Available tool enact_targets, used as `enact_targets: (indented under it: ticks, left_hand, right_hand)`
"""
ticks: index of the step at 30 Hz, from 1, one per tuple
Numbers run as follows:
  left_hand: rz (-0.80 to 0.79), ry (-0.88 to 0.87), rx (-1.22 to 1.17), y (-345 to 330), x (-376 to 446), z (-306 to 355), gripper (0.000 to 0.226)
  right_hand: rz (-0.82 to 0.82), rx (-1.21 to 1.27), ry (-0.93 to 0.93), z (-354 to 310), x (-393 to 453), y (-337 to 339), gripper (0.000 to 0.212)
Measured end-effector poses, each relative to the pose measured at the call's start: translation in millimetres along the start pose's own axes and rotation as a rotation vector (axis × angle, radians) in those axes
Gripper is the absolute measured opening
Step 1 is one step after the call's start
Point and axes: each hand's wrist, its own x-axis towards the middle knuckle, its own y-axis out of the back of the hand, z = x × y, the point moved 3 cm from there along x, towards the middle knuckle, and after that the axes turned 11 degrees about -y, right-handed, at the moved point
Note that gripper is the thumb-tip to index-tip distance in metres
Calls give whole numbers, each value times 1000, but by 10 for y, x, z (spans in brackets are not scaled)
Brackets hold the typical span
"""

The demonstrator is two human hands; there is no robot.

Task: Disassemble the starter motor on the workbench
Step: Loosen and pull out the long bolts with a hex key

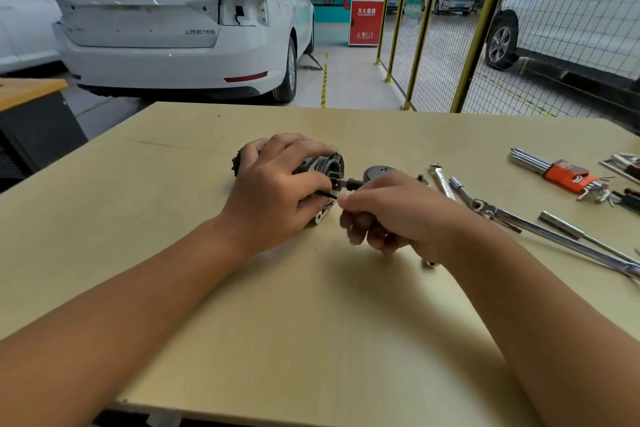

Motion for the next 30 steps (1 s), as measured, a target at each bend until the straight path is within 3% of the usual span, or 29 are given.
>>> enact_targets:
  ticks: [3,8,11,14,18,23,30]
  left_hand:
    - [-42,10,-47,-10,-17,-48,19]
    - [-70,203,-211,57,-87,-319,73]
    - [-20,292,-291,124,-165,-540,74]
    - [-95,364,-323,96,-269,-676,72]
    - [-123,405,-333,14,-303,-741,65]
    - [-121,423,-391,-15,-301,-757,60]
    - [-230,578,-366,-54,-353,-806,84]
  right_hand:
    - [26,27,53,28,20,-58,31]
    - [236,-53,173,5,18,-57,25]
    - [399,-197,276,-34,-1,-54,26]
    - [455,-189,316,-42,4,-71,29]
    - [451,-176,304,-38,26,-104,37]
    - [404,-141,275,-33,49,-103,29]
    - [487,-238,315,-35,25,-69,30]
